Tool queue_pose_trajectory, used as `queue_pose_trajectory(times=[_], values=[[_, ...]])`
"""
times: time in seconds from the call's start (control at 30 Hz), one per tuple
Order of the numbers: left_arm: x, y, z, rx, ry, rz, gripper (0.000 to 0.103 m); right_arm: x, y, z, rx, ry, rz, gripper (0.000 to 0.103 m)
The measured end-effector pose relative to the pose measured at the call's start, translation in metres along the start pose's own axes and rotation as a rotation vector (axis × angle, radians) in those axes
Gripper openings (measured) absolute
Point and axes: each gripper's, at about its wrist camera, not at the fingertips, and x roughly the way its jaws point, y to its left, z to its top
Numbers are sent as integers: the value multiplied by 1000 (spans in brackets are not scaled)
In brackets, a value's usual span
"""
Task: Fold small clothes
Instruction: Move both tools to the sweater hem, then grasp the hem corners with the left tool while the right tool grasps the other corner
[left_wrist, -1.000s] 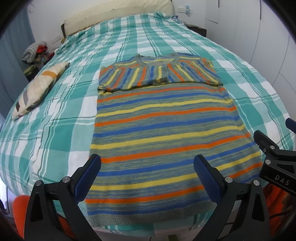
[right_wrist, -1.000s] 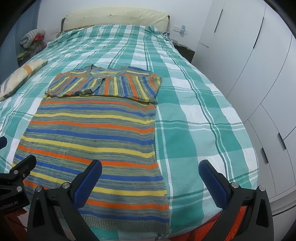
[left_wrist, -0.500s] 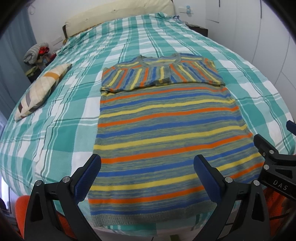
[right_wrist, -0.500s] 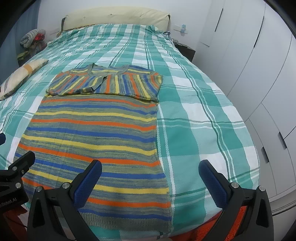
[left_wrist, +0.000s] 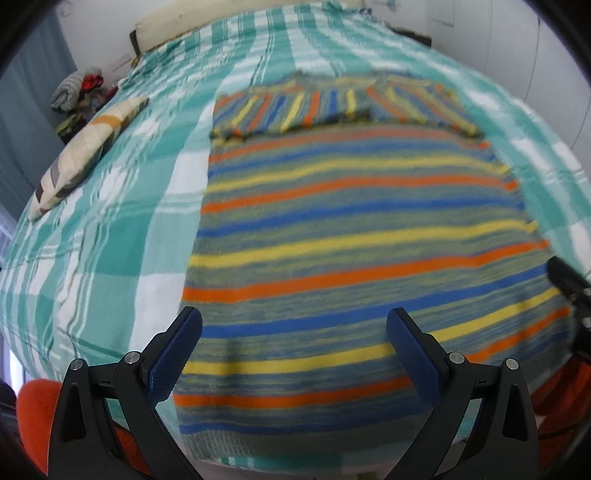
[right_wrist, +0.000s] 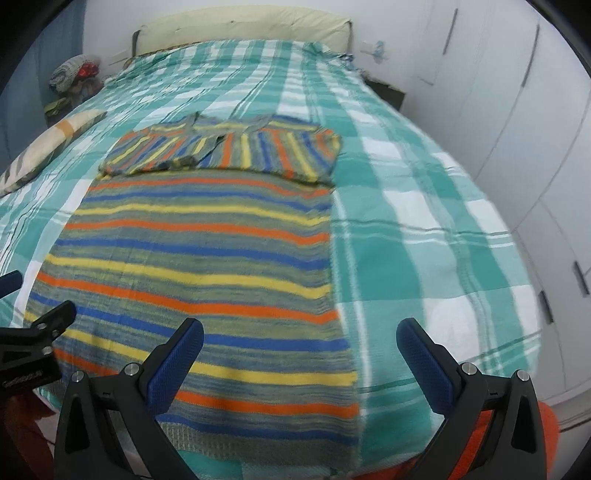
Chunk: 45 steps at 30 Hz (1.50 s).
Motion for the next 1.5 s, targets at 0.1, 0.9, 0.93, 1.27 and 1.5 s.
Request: queue_pose_trajectory(times=[0.1, 0.9, 0.93, 1.27, 1.5], values=[[31, 5, -13, 12, 54, -11, 103, 23, 3, -8, -12, 25, 69, 103], [-1, 99, -60, -182, 188, -204, 100, 7, -88, -20, 107, 143, 290, 102], [5, 102, -63, -212, 215, -239, 99, 9, -93, -21, 120, 178, 339, 102], [12, 67, -77, -135, 297, -284, 41, 56, -69, -75, 133, 513, 568, 40], [-10, 84, -73, -246, 290, -415, 8, 43, -78, -68, 225, 454, 641, 8]])
